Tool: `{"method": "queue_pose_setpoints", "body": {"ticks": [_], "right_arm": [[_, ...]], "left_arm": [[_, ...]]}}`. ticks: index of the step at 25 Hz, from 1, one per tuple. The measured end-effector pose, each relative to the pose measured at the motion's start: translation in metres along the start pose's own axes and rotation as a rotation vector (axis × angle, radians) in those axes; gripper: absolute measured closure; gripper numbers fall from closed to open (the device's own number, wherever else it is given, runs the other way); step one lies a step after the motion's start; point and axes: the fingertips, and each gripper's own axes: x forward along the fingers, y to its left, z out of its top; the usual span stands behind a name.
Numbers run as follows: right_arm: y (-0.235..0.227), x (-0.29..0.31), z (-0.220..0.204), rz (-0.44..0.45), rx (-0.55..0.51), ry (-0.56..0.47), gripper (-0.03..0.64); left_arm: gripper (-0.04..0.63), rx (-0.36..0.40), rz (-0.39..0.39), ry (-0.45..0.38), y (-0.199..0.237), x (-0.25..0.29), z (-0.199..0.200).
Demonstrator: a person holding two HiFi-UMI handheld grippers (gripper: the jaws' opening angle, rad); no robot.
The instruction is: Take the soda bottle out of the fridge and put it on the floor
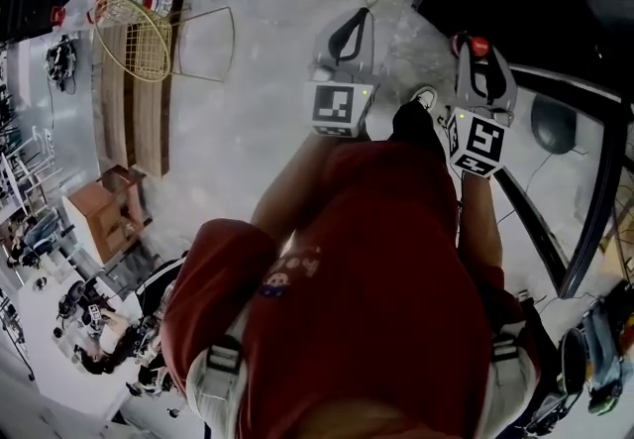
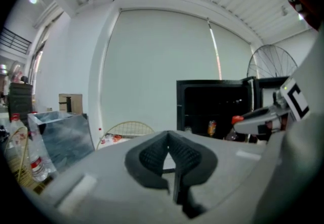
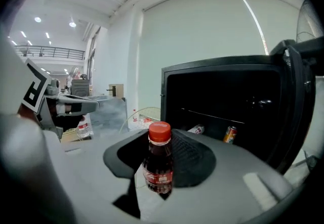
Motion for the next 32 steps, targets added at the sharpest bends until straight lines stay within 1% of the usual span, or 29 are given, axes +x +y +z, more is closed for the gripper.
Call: {"method": "queue_pose_setpoints", "body": {"ticks": [4,8,11,13,15,17,19,22,25,28,32], "right_arm": [[0.057,0.013,0.010,0.046,-0.015,-0.001,0.485],[0.110,0.023,0.006,0.090,0.019,0.020,0.485],[0.150,0.034,-0.002,0.100,0.023,0.025,0.485],[0.175,0.046,-0.004,0.118,0.017,0.035,0.485],[0.193,0.055,-0.009,0.143,0.013,0.050,0.485],[0.198,0.059,-0.017,0.159,0.007,0.059,0.485],[0.193,0.055,-0.023,0.167,0.002,0.066,0.485],[0.185,0.057,-0.018,0.180,-0.010,0.081,0.485],[0.183,0.063,-0.022,0.189,-0.029,0.111,0.485],[0.184,0.070,-0.043,0.199,-0.037,0.150,0.485],[0.182,0.087,-0.084,0.218,-0.049,0.209,0.485]], "left_arm": [[0.595,-0.023,0.044,-0.011,0.052,-0.036,-0.006],[0.595,-0.061,0.087,-0.013,0.101,-0.076,-0.019],[0.595,-0.067,0.123,0.005,0.144,-0.099,-0.037],[0.595,-0.099,0.163,0.012,0.176,-0.109,-0.050],[0.595,-0.128,0.191,0.031,0.195,-0.116,-0.065],[0.595,-0.134,0.197,0.044,0.198,-0.118,-0.075],[0.595,-0.121,0.191,0.046,0.188,-0.119,-0.077],[0.595,-0.104,0.178,0.063,0.179,-0.114,-0.075],[0.595,-0.125,0.178,0.082,0.177,-0.109,-0.081],[0.595,-0.134,0.175,0.112,0.174,-0.106,-0.099],[0.595,-0.133,0.162,0.164,0.167,-0.092,-0.134]]}}
